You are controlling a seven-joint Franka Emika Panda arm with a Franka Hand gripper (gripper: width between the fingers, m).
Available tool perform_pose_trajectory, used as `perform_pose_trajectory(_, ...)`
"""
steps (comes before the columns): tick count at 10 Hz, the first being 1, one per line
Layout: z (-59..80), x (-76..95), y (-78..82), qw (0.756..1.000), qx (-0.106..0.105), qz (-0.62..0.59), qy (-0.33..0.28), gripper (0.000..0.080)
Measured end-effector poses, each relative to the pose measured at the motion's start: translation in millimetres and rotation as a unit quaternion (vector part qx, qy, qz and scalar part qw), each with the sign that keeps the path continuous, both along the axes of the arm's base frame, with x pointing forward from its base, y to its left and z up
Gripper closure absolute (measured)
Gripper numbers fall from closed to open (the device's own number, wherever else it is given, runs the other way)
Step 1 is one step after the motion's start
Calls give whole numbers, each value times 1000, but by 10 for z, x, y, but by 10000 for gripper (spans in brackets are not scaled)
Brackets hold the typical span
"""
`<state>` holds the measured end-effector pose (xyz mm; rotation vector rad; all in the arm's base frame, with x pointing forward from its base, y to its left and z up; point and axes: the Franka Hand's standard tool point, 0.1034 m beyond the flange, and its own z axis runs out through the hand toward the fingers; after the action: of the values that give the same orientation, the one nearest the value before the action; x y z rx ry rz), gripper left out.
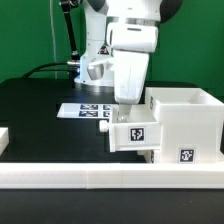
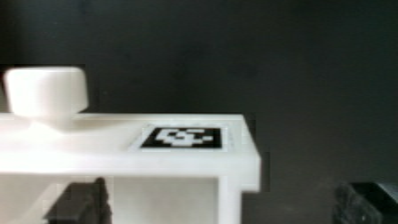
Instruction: Assemble drawer
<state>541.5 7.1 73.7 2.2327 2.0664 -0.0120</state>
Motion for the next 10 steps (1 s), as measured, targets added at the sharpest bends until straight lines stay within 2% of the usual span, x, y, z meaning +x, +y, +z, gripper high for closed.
perform_pose_trajectory(1, 114, 3, -43, 1000, -6, -1, 3, 162)
perform_pose_trajectory(3, 353, 8, -259, 1000, -21, 11, 13, 152)
perform_pose_trajectory(5, 554, 139, -456, 999, -32, 25, 16, 151)
perform_pose_trajectory(7, 523, 138, -463, 999, -28, 24, 13, 151)
perform_pose_trajectory(8, 483, 142, -497, 999, -19, 43, 14, 151)
perform_pose_trajectory(9, 287, 132, -702, 998, 24, 60, 20, 151)
perform_pose_trajectory(10, 179, 167, -819, 997, 48, 54, 26, 151)
